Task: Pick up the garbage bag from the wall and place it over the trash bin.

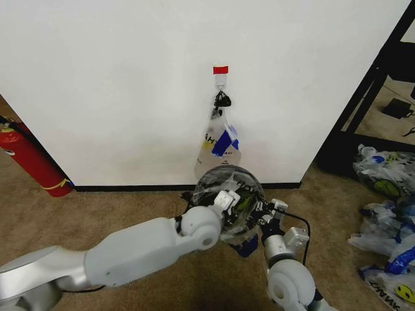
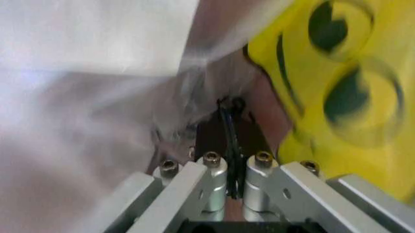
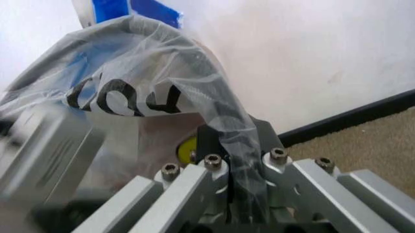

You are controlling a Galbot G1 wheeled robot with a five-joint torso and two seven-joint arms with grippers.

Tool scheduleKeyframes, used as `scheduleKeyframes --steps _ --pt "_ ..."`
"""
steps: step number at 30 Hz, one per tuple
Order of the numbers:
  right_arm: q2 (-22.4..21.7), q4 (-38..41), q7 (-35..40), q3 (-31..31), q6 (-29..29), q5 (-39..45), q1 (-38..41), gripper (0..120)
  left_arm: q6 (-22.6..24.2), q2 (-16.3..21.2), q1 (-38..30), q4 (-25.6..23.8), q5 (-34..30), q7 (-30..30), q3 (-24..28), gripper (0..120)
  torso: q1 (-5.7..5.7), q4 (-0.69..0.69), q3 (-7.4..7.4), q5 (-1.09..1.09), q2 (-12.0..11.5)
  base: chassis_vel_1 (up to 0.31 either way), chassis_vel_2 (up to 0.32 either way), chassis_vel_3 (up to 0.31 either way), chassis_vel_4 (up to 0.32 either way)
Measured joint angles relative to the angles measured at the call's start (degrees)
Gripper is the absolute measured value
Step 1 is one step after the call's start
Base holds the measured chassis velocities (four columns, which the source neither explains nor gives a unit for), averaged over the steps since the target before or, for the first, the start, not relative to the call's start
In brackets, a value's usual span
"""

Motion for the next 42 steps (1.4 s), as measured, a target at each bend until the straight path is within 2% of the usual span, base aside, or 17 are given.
scheduleKeyframes --steps 3,10,18,22,26,30,35,42 --pt "0.05 0.35 -0.18 -0.16 0.06 -0.01 -0.34 0 0.00 -1.83 -1.07 2.60 -0.69 -0.26 0.94 0 0.00 0.01 0.00 0.01 0.00 0.000 0.000 0.000 0.000" --pt "0.03 2.04 -0.30 0.06 0.01 0.74 -1.19 0 -0.64 -3.36 -0.64 5.64 0.51 -0.08 1.02 0 0.00 0.03 0.00 0.00 0.00 0.000 0.000 0.000 0.000" --pt "0.62 2.31 -0.18 0.21 -0.35 3.34 -1.79 0 -4.71 -5.38 0.59 7.22 5.33 1.16 0.86 0 0.00 0.01 0.00 0.00 0.00 0.000 0.000 0.000 0.000" --pt "0.66 2.89 0.14 0.29 -1.01 5.29 -1.90 0 -5.28 -4.71 1.18 8.26 8.70 1.77 0.52 0 0.00 0.01 0.00 0.00 0.00 0.000 0.000 0.000 0.000" --pt "0.40 2.78 0.75 0.56 -1.39 5.76 -1.43 0 -4.27 -2.72 1.69 6.68 8.94 1.79 0.52 0 0.00 0.03 0.00 0.00 0.00 0.000 0.000 0.000 0.000" --pt "0.35 1.92 1.66 0.91 -1.70 6.24 -0.51 0 -2.44 0.69 2.54 2.52 8.62 1.46 0.81 0 0.00 0.02 0.00 0.00 0.00 0.000 0.000 0.000 0.000" --pt "0.46 1.57 1.80 0.92 -1.94 6.30 -0.11 0 -2.05 3.04 3.12 -1.27 8.16 1.22 0.70 0 0.00 0.03 0.00 -0.01 0.00 0.000 0.000 0.000 0.000" --pt "0.59 1.23 1.87 0.83 -2.02 6.17 -0.09 0 -1.58 2.76 1.13 -2.67 5.32 1.05 1.93 0 0.00 0.02 0.00 -0.01 0.00 0.000 0.000 0.000 0.000"
